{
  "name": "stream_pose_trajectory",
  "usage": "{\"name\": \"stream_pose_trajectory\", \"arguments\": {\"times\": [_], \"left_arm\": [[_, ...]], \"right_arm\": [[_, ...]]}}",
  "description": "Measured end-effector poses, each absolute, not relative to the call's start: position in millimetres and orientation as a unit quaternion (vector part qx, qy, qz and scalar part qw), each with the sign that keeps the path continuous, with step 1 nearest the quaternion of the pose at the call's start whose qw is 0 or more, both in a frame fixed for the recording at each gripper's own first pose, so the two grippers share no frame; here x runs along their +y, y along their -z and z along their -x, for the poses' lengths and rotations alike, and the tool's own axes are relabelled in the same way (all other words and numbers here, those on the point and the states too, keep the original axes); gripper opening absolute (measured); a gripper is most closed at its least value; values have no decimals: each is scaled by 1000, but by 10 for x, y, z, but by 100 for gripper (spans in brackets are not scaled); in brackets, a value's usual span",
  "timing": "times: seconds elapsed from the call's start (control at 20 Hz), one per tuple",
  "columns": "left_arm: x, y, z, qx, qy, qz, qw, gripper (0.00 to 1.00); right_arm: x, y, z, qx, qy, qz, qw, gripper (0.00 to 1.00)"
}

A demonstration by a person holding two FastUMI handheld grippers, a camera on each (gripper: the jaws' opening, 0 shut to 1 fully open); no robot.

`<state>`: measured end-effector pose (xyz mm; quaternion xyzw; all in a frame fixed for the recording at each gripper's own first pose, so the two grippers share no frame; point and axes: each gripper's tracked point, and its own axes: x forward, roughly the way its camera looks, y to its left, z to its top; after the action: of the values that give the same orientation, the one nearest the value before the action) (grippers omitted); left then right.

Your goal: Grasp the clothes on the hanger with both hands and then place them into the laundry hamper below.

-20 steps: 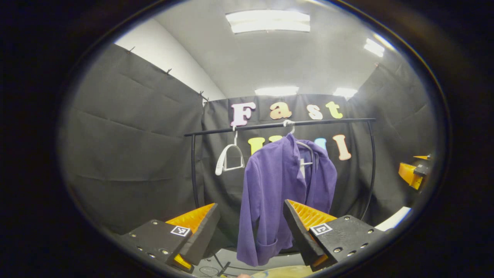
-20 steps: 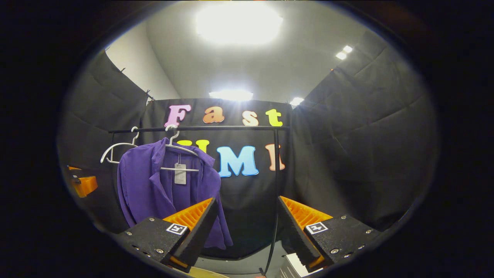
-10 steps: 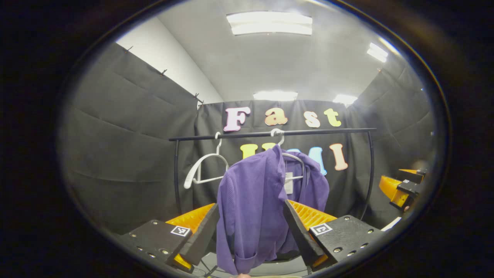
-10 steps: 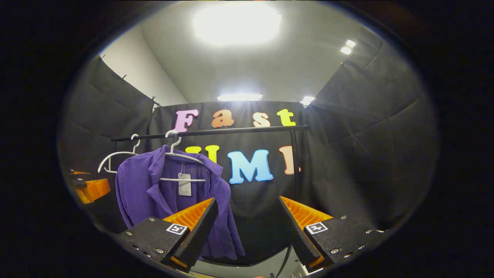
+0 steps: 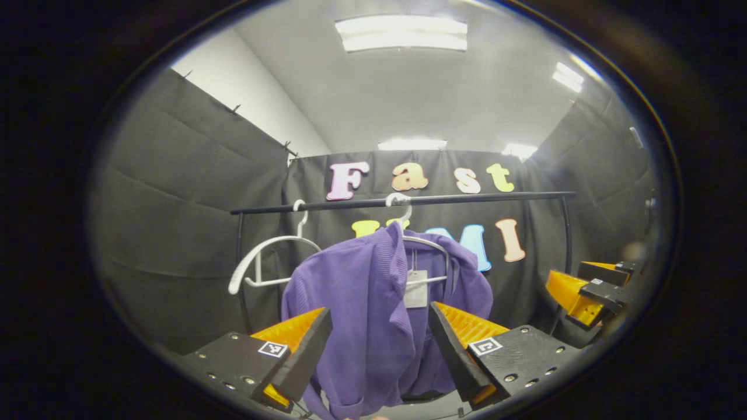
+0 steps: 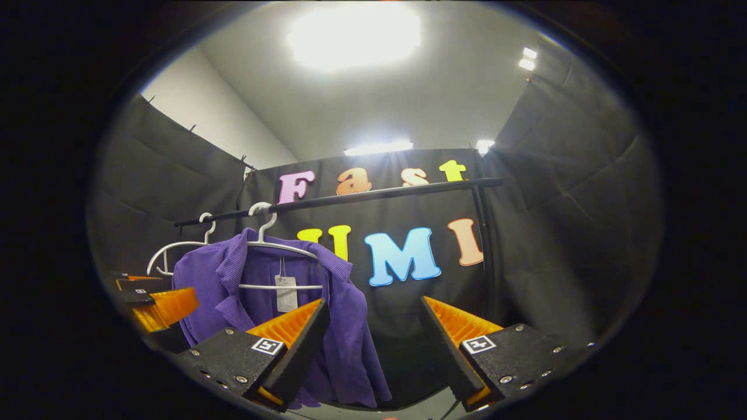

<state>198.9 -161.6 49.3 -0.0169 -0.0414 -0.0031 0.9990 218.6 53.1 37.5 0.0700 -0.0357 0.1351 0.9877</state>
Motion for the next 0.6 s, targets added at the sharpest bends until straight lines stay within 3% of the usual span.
{"name": "stream_pose_trajectory", "arguments": {"times": [0.6], "left_arm": [[-1817,-247,-2864,-35,-47,-10,998,100]], "right_arm": [[967,-152,-3111,-11,-211,-93,973,95]]}}
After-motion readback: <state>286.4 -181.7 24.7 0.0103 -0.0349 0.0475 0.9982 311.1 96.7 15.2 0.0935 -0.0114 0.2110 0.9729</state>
